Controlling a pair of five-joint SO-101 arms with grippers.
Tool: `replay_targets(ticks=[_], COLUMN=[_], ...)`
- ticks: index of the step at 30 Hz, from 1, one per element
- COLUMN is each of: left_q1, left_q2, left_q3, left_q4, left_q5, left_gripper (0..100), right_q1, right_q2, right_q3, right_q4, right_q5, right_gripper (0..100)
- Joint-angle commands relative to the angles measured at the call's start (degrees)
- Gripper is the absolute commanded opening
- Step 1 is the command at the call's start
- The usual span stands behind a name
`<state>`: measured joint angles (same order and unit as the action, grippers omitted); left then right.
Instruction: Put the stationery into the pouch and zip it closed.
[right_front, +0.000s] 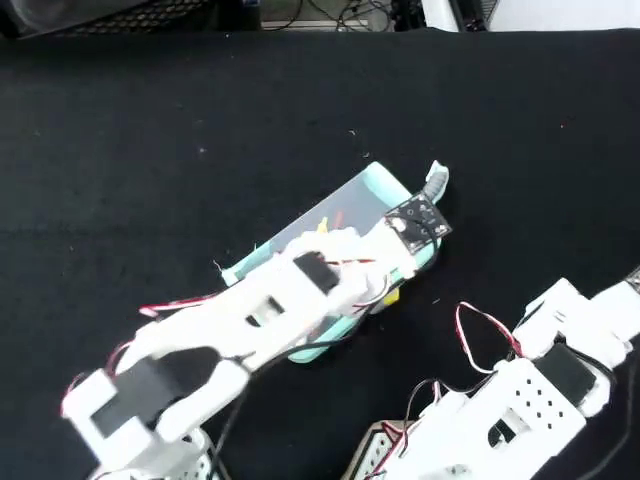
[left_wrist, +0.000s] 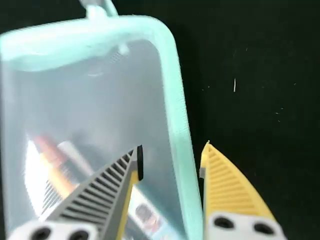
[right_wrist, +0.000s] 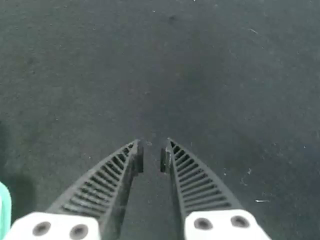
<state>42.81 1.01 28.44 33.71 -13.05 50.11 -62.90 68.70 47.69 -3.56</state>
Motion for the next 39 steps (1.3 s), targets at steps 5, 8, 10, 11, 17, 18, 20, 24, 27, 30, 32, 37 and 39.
replay_targets(ticks=[5,8,10,11,17,18,20,24,27,30,32,37,39], left_q1=[1.8,2.3,2.2,1.6,-3.4,-4.3,-5.8,-7.4,-8.4,-11.4,-14.5,-20.6,-21.0], left_q2=[13.3,15.5,17.2,18.3,23.2,23.5,23.6,21.4,18.5,16.8,15.8,12.6,9.7], left_q3=[-15.0,-17.1,-18.5,-19.4,-23.7,-23.7,-24.0,-24.0,-23.4,-23.4,-23.2,-19.6,-17.0], left_q4=[-0.8,-1.0,-1.1,-1.0,-0.8,-0.8,1.5,9.9,16.9,20.6,21.2,24.2,25.9], left_q5=[-0.2,-0.3,-0.5,-0.6,-0.8,-1.5,-4.1,-9.5,-11.3,-11.3,-11.3,-11.3,-11.3], left_gripper=[21,21,21,21,21,21,21,9,3,3,3,3,3], right_q1=[2.3,2.6,2.5,2.5,2.3,2.2,2.1,2.1,2.1,2.1,2.1,1.9,0.4], right_q2=[0.7,0.6,0.6,0.5,0.5,0.5,0.5,0.5,0.4,0.4,0.4,0.4,0.4], right_q3=[-2.9,-3.0,-2.9,-2.9,-2.9,-2.9,-2.9,-2.9,-2.9,-2.9,-2.9,-2.8,-2.8], right_q4=[-2.6,-2.6,-2.6,-2.6,-2.4,-2.4,-2.4,-2.4,-2.3,-2.3,-2.2,-2.2,-2.2], right_q5=[-0.8,-0.8,-0.8,-0.8,-0.7,-0.7,-0.7,-0.7,-0.7,-0.7,-0.7,-0.7,-0.7], right_gripper=[8.5,8.5,8.5,8.5,8.5,8.5,8.5,8.5,8.5,8.5,8.5,8.5,8.5])
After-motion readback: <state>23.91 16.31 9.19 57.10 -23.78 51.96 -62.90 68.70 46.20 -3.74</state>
